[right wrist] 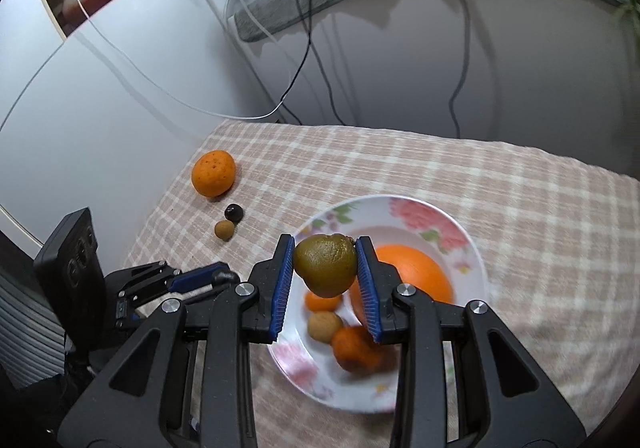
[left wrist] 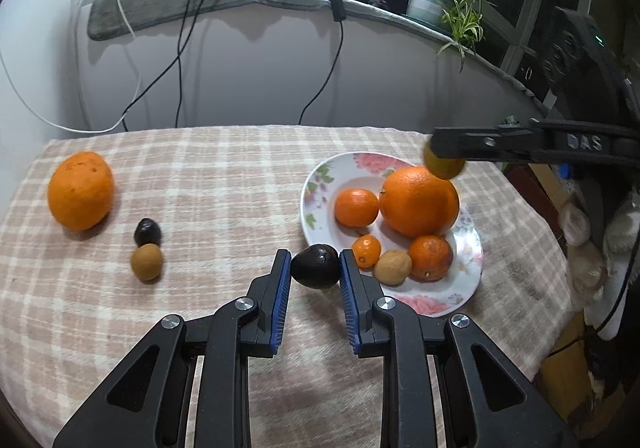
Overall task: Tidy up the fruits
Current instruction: 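Carry the dark plum and kiwi over the plate with both grippers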
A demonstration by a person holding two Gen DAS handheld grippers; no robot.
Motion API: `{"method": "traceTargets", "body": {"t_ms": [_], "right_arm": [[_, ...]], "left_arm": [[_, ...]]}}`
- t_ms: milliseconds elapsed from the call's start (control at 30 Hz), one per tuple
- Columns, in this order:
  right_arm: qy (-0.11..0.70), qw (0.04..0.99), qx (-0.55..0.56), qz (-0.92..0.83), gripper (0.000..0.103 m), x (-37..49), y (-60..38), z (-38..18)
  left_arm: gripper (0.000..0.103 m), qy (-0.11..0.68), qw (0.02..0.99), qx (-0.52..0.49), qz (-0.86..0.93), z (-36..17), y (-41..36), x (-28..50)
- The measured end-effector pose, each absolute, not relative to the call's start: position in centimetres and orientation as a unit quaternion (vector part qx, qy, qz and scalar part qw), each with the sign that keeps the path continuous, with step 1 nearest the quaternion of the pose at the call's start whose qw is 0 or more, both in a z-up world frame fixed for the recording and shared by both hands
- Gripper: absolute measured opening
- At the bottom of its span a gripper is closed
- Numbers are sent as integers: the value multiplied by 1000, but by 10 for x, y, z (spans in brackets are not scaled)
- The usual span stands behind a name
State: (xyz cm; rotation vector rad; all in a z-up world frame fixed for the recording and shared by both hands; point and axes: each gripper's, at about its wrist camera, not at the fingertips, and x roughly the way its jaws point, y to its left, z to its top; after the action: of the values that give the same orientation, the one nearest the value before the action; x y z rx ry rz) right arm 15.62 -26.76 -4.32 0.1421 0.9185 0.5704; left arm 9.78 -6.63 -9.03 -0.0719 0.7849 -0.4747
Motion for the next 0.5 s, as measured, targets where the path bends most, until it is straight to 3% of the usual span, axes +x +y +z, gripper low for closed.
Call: {"method": "traceTargets", "body": {"t_ms": [500], "right_arm": [[429, 867, 83, 240, 33, 115, -317, -57]], "left_arm": [[23, 386, 889, -22, -244, -91, -94, 108]]}}
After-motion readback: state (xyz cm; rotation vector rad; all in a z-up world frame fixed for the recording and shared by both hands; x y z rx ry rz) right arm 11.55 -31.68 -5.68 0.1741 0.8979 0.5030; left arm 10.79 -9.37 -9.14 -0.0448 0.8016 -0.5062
